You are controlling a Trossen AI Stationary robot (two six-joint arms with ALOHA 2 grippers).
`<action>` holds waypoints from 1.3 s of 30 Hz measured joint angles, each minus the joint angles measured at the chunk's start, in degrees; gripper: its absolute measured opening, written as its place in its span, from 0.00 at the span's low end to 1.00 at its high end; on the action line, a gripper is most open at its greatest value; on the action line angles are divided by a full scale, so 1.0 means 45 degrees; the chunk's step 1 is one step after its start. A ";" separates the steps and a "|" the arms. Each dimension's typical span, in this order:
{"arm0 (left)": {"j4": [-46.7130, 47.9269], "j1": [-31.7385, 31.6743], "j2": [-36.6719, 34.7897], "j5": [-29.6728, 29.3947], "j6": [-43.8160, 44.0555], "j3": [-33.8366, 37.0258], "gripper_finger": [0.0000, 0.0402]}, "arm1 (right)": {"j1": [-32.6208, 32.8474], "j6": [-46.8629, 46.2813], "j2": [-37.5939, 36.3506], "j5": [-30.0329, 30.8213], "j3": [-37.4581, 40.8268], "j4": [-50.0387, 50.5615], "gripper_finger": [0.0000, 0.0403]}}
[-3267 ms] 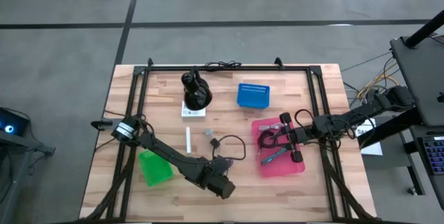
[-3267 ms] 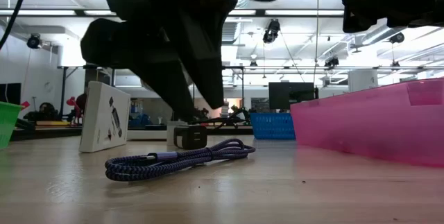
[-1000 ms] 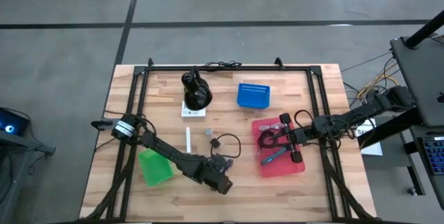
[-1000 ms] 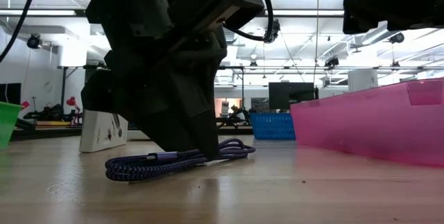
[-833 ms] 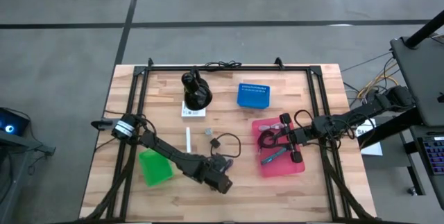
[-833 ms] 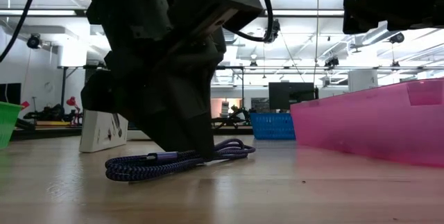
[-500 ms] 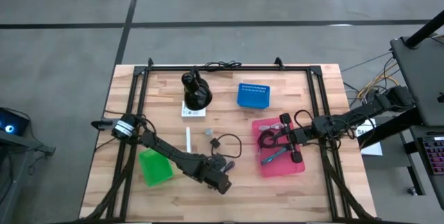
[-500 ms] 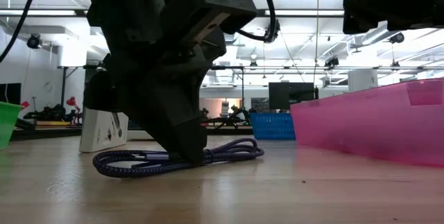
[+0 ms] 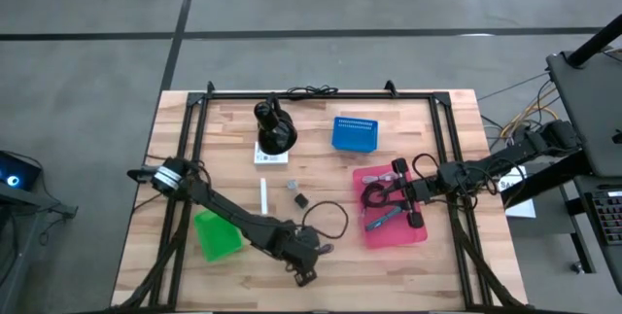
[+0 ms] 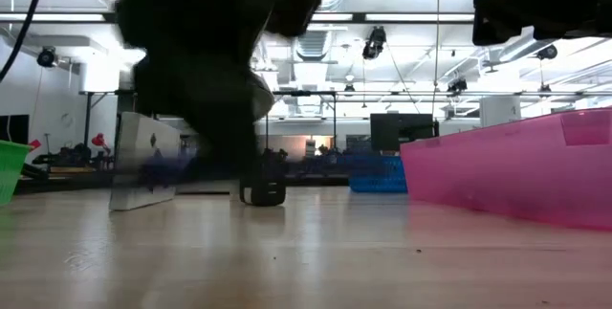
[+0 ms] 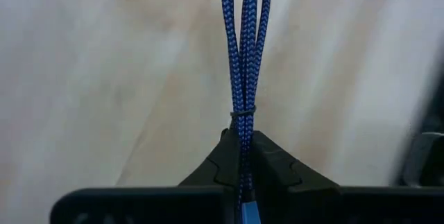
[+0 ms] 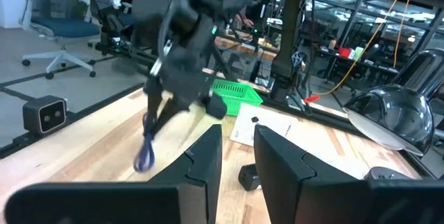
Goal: Pick and place items into bin
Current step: Put the purple charger cable into the pink bin
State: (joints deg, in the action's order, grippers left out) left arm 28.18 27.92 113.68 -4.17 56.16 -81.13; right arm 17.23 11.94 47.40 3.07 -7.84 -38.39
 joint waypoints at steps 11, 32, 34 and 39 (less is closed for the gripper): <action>-0.2576 0.0070 -0.0497 -0.0548 -0.5275 -0.0066 0.00 | 0.0000 0.0164 0.0000 0.0000 -0.0034 0.0000 0.23; -0.4723 -0.0381 -0.0629 -0.6026 -0.8368 -0.0153 0.00 | 0.0005 -0.0178 0.0000 -0.1661 -0.0011 0.0348 0.49; -0.4725 -0.0449 -0.0629 -0.6639 -0.8326 -0.0153 0.00 | 0.0005 -0.0178 0.0000 -0.1661 -0.0024 0.0340 0.51; -0.5111 -0.0701 -0.0633 -0.8104 -0.8369 -0.0151 0.00 | 0.0000 -0.0167 0.0000 -0.1666 -0.0024 0.0340 0.53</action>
State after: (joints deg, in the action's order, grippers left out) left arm 5.18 24.77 110.83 -40.64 18.50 -81.81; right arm 17.23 11.18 47.40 -4.43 -7.94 -36.86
